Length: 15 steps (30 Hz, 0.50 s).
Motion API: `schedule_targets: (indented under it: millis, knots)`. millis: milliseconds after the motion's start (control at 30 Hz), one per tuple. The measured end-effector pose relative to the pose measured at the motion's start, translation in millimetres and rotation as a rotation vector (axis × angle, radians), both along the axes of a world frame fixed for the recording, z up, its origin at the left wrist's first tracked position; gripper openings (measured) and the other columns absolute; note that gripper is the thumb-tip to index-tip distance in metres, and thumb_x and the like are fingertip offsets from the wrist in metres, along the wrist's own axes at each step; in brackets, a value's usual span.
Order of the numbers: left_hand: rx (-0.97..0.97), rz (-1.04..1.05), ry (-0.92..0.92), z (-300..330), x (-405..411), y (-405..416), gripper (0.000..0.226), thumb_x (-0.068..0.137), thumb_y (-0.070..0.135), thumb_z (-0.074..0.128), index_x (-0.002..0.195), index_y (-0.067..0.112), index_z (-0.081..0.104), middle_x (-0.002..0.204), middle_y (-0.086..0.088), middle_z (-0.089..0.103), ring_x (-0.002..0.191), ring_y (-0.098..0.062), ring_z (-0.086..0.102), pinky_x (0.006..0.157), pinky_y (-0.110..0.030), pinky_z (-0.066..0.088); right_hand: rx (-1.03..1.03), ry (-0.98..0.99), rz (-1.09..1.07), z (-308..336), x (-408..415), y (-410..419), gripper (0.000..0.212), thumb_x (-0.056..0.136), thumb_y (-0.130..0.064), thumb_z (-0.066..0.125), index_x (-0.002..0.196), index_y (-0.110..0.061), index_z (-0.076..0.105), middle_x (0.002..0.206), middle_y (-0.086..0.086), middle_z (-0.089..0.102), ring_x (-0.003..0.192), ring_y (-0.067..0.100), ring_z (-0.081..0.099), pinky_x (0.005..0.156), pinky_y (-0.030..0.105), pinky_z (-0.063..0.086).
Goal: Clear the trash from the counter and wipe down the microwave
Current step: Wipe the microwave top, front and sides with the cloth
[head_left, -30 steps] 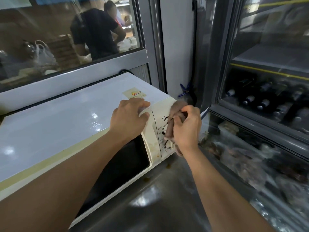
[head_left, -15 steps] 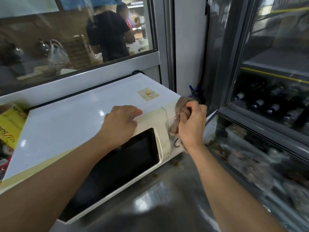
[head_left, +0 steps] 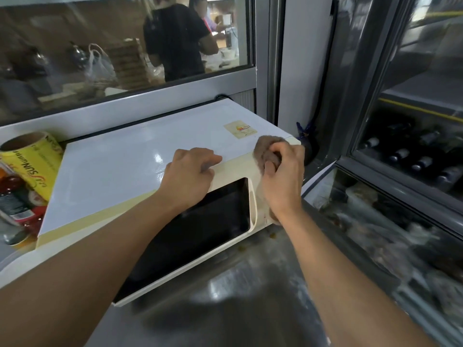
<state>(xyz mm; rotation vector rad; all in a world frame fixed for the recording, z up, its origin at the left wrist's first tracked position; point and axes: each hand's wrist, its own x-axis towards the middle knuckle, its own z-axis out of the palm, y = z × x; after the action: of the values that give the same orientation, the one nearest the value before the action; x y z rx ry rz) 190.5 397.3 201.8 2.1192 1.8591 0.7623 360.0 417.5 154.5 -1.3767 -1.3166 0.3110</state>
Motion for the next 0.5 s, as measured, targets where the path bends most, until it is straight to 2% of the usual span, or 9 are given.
schedule_targets:
  millis: [167,333,433,500]
  knots:
    - [0.037,0.022,0.004,-4.1,1.7,-3.1,0.043,0.092,0.006,0.043,0.128,0.025,0.057,0.137,0.011,0.05,0.132,-0.017,0.029,0.109,-0.034,0.03,0.096,-0.052,0.128,-16.5,-22.9,-11.5,0.025,0.081,0.001,0.062,0.101,-0.013,0.058,0.11,-0.003,0.036,0.105,0.014,0.049,0.097,0.016,0.038]
    - [0.065,0.035,-0.013,-7.5,2.2,-5.0,0.043,0.092,0.006,0.043,0.126,0.027,0.058,0.135,0.015,0.051,0.131,-0.012,0.03,0.103,-0.03,0.032,0.204,-0.075,0.089,-61.2,-18.4,-14.9,0.024,0.076,0.01,0.058,0.092,-0.007,0.056,0.105,0.002,0.037,0.101,0.016,0.046,0.093,0.029,0.046]
    - [0.076,0.03,0.002,-8.8,0.8,-5.3,0.042,0.093,0.008,0.043,0.127,0.027,0.058,0.135,0.015,0.051,0.131,-0.011,0.03,0.102,-0.03,0.032,0.232,-0.105,0.034,-84.3,-18.8,-21.4,0.03,0.073,0.013,0.06,0.093,-0.008,0.054,0.105,-0.002,0.034,0.102,0.012,0.042,0.095,0.026,0.044]
    - [0.079,0.027,0.005,-8.9,0.4,-5.4,0.041,0.094,0.009,0.043,0.128,0.028,0.057,0.136,0.015,0.05,0.132,-0.01,0.029,0.102,-0.03,0.031,0.227,-0.112,0.034,-97.1,-18.9,-27.3,0.033,0.073,0.014,0.06,0.093,-0.01,0.051,0.105,-0.001,0.033,0.104,0.009,0.04,0.096,0.018,0.041]
